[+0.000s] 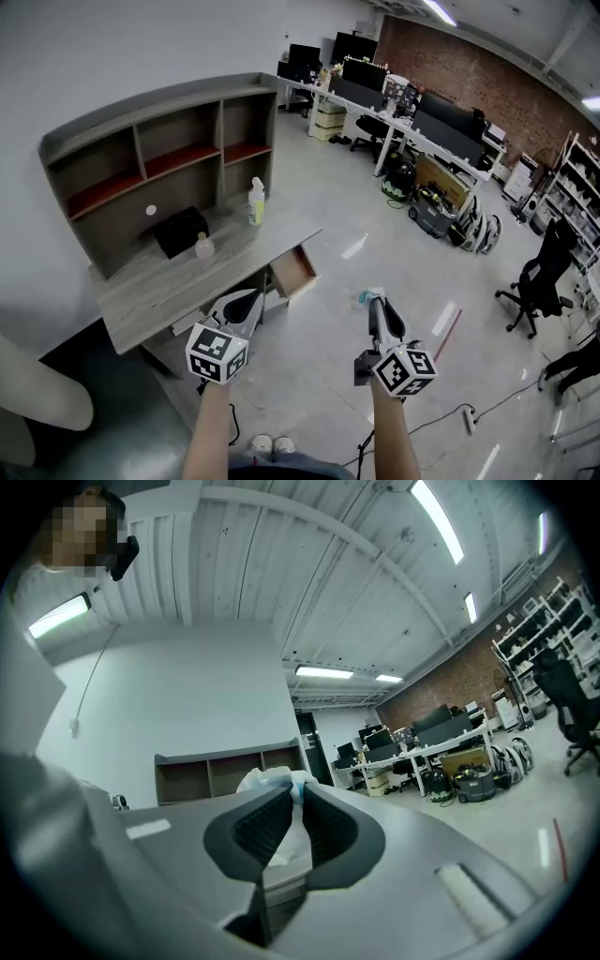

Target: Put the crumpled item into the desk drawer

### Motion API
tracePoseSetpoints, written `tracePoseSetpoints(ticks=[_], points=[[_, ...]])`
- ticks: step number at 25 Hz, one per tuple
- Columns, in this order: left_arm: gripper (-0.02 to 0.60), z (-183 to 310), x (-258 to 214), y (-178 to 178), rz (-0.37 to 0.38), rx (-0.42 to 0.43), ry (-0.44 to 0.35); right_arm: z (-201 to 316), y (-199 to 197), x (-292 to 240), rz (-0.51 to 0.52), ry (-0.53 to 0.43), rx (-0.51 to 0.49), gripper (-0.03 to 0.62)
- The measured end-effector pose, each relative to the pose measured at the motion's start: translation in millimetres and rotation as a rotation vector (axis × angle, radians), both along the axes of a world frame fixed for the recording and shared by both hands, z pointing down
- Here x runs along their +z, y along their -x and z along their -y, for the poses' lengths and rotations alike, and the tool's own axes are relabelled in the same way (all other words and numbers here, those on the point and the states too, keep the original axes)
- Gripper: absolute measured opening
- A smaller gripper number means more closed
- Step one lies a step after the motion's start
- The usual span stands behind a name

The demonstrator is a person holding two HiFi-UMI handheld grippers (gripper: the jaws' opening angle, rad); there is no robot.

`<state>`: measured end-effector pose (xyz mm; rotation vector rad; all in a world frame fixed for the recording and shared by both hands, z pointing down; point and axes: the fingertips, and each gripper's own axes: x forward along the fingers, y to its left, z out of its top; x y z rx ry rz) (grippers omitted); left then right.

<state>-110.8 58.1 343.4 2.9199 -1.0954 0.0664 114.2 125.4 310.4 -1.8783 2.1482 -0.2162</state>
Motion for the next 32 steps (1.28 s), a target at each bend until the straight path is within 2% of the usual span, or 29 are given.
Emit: tracePoseSetpoints(ticks=[12, 18, 23, 32], points=[[0.000, 18, 5, 11, 0.000, 0.022, -0.002, 9, -2, 3, 0.005, -0.009, 0.042, 0.049], [0.000, 46, 9, 12, -0.008, -0.004, -0.002, 44, -8, 3, -0.001, -0.009, 0.024, 0.051], [0.000, 95, 19, 2, -0.002, -0.050, -0.001, 102, -24, 14, -0.007, -0.010, -0.018, 0.051], [0.000, 213, 53, -43, 0.020, -0.183, 0.048, 267, -76, 34, 0.008, 0.020, -0.144, 0.051]])
